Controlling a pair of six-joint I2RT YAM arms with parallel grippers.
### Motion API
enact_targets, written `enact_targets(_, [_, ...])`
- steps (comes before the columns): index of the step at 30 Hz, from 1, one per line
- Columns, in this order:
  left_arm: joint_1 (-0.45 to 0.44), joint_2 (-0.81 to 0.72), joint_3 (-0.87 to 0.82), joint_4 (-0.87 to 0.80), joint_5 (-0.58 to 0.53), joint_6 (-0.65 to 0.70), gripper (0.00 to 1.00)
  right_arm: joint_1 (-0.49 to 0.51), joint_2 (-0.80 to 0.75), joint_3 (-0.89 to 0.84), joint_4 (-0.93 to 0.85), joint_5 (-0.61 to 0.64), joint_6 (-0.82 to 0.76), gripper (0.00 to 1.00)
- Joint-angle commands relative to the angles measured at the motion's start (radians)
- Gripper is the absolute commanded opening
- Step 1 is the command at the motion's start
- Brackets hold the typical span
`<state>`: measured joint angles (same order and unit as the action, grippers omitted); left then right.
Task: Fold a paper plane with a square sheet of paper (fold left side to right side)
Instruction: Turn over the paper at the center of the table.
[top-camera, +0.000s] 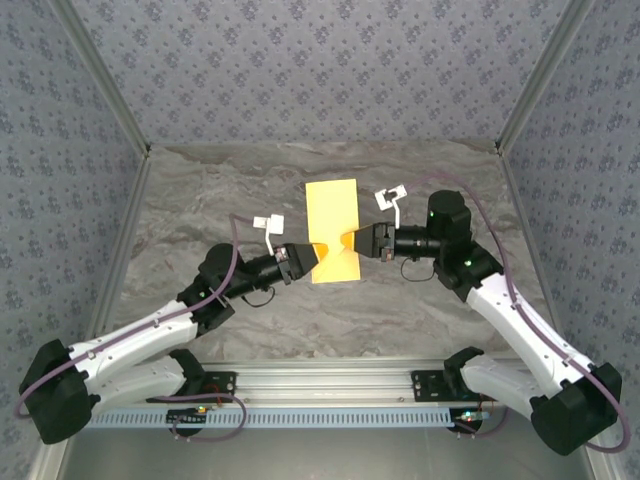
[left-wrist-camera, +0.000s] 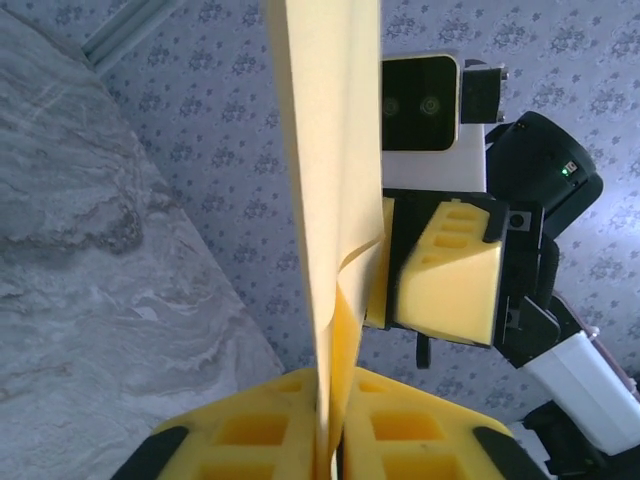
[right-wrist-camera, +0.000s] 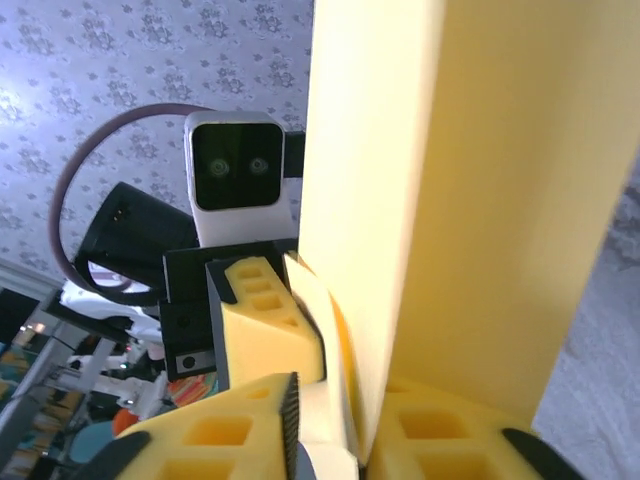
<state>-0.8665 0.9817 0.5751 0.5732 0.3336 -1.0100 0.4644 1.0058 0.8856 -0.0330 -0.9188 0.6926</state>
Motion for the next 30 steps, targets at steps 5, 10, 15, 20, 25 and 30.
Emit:
enact_targets(5, [-0.072, -0.066, 0.096, -0.400, -0.222, 0.212, 0.00, -0.056, -0.072, 0.066, -0.356, 0.222, -0.225, 0.46])
enact_targets(10, [-0.204, 0.034, 0.257, -0.846, -0.575, 0.342, 0.00, -0.113, -0.097, 0.111, -0.639, 0.533, -0.349, 0.56])
enact_targets(15, [-0.307, 0.305, 0.494, -1.308, -0.916, 0.237, 0.00, -0.186, -0.132, 0.087, -0.727, 0.691, -0.378, 0.73])
enact_targets(20, [-0.319, 0.551, 0.695, -1.639, -1.089, 0.038, 0.00, -0.259, -0.180, 0.065, -0.789, 0.804, -0.371, 0.93])
enact_targets(25, [-0.309, 0.719, 0.765, -1.742, -1.117, -0.074, 0.03, -0.328, -0.248, 0.040, -0.803, 0.848, -0.387, 1.00])
enact_targets(30, [-0.277, 0.881, 0.819, -1.715, -1.030, -0.046, 0.05, -0.365, -0.266, 0.021, -0.809, 0.848, -0.401, 1.00])
